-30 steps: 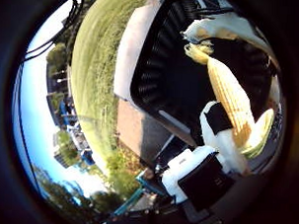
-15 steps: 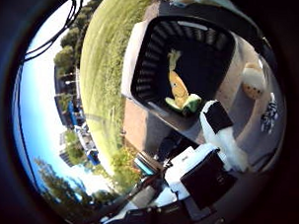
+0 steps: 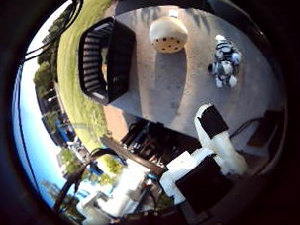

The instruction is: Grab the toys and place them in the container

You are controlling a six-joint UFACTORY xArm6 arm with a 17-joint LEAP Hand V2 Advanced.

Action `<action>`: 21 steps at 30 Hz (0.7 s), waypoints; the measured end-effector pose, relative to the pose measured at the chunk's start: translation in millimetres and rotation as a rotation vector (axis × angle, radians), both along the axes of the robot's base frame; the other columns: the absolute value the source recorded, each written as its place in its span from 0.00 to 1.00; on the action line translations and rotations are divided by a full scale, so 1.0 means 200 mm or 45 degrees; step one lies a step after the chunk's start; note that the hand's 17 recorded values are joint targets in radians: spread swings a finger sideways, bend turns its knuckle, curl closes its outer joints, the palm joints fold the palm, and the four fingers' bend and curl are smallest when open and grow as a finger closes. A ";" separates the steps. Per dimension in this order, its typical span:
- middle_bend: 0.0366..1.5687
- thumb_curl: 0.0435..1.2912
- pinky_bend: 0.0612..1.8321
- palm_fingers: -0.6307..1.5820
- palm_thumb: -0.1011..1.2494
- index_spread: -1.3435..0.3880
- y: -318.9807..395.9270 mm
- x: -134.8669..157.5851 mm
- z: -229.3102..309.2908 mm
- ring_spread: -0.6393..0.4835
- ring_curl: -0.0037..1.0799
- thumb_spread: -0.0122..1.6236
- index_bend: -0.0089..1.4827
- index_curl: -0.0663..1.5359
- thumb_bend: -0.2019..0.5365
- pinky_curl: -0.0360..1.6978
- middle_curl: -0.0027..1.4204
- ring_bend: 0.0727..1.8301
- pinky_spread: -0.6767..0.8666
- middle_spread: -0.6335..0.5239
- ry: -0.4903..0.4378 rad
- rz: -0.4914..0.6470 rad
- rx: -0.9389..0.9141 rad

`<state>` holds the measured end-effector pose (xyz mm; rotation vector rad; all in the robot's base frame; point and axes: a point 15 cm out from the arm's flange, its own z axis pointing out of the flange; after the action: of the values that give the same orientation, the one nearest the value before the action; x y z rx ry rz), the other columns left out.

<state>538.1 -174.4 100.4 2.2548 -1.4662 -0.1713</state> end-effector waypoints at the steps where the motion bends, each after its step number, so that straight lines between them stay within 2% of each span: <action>1: 0.07 0.33 0.15 0.27 0.64 0.56 -0.03 -0.01 -0.05 0.80 0.29 0.70 0.12 0.18 0.23 0.22 0.20 0.12 0.70 0.58 0.017 0.011 -0.005; 9: 0.07 0.31 0.17 0.28 0.63 0.55 -0.19 0.01 -0.38 0.80 0.30 0.69 0.12 0.19 0.23 0.22 0.19 0.13 0.70 0.57 0.029 0.101 -0.052; 16: 0.08 0.29 0.18 0.28 0.63 0.56 -0.21 0.09 -0.59 0.80 0.31 0.68 0.11 0.19 0.23 0.21 0.20 0.13 0.70 0.57 -0.024 0.199 -0.087; 21: 0.09 0.28 0.18 0.29 0.63 0.59 -0.19 0.15 -0.68 0.80 0.30 0.67 0.13 0.19 0.24 0.21 0.20 0.13 0.70 0.59 -0.087 0.218 -0.108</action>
<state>568.1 -211.4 -36.1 2.3232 -1.2803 0.0212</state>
